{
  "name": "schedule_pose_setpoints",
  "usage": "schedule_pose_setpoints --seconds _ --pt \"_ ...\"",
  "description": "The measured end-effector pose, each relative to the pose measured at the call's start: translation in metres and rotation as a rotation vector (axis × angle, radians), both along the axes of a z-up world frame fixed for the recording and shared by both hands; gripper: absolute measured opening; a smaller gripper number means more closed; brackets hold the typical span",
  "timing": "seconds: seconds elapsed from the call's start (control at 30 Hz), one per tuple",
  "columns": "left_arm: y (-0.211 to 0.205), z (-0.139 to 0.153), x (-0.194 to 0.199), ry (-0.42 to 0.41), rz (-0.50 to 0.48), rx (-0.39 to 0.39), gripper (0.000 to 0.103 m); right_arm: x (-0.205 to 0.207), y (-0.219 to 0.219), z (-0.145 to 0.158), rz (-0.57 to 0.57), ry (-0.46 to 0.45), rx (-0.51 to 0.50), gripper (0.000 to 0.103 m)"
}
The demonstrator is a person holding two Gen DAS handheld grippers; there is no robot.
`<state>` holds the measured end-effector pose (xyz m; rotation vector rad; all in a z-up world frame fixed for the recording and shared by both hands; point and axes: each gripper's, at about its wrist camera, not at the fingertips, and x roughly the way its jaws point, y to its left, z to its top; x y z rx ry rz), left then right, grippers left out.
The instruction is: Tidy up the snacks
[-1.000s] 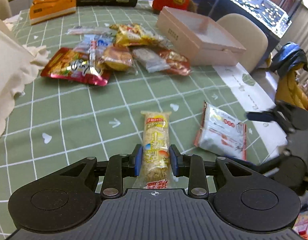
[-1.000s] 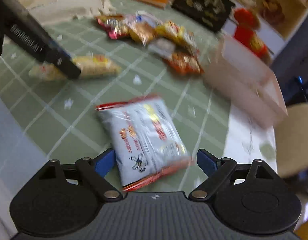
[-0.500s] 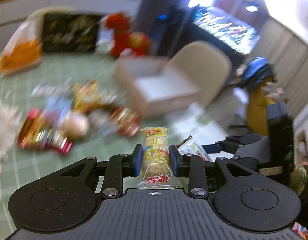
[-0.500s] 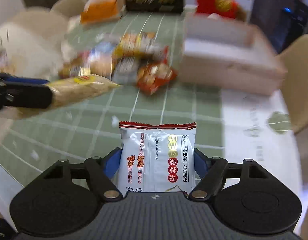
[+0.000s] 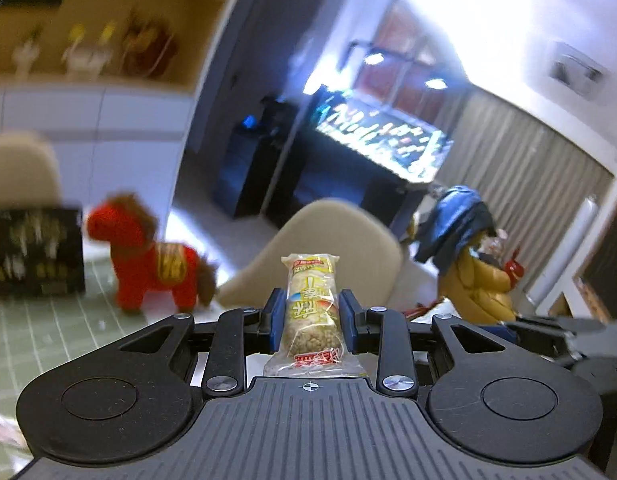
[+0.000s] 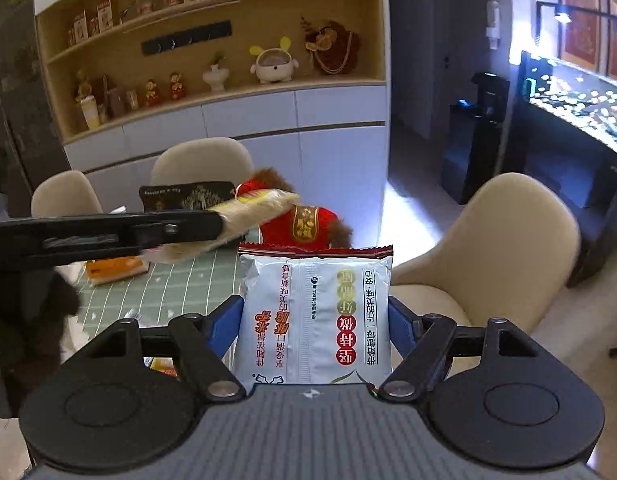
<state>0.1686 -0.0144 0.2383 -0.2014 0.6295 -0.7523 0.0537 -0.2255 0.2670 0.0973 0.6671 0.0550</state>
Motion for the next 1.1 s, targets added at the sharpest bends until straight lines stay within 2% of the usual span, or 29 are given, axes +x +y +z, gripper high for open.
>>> schedule_pose_setpoints --seconds 0.1,0.17,0.23,0.33,0.43,0.5,0.6,0.67,0.77,0.87,1.0,1.1 --pt "-0.014 -0.044 0.041 0.149 0.013 0.055 0.032 0.045 -0.017 -0.038 0.000 0.060 0.077 0.075" --pt "-0.014 -0.061 0.049 0.147 0.051 0.094 0.032 0.071 -0.021 -0.064 0.007 0.088 0.124 0.075" --pt "-0.004 -0.068 0.052 0.126 0.097 0.097 0.032 0.097 -0.020 -0.085 0.020 0.105 0.143 0.075" --pt "0.014 -0.074 0.053 0.134 0.116 0.119 0.032 0.128 -0.011 -0.112 0.047 0.132 0.179 0.077" --pt "0.035 -0.087 0.056 0.175 0.212 0.248 0.032 0.158 -0.003 -0.133 0.030 0.190 0.211 0.080" --pt "0.050 -0.095 0.058 0.199 0.225 0.271 0.032 0.161 -0.002 -0.142 0.003 0.212 0.232 0.080" --pt "0.059 -0.120 0.061 0.219 0.234 0.293 0.032 0.144 -0.002 -0.151 -0.018 0.230 0.284 0.081" --pt "0.057 -0.139 0.064 0.213 0.237 0.319 0.032 0.116 0.000 -0.156 -0.045 0.219 0.290 0.082" --pt "0.049 -0.163 0.065 0.145 0.221 0.406 0.032 0.062 0.013 -0.165 -0.069 0.196 0.265 0.086" --pt "0.052 -0.189 0.063 0.187 0.170 0.477 0.032 0.014 0.046 -0.177 -0.045 0.217 0.171 0.089" --pt "0.072 -0.205 0.045 0.268 0.076 0.389 0.032 -0.028 0.095 -0.192 0.018 0.262 0.027 0.089" --pt "0.090 -0.205 0.008 0.263 0.002 0.369 0.030 -0.039 0.119 -0.194 0.014 0.252 -0.018 0.089"
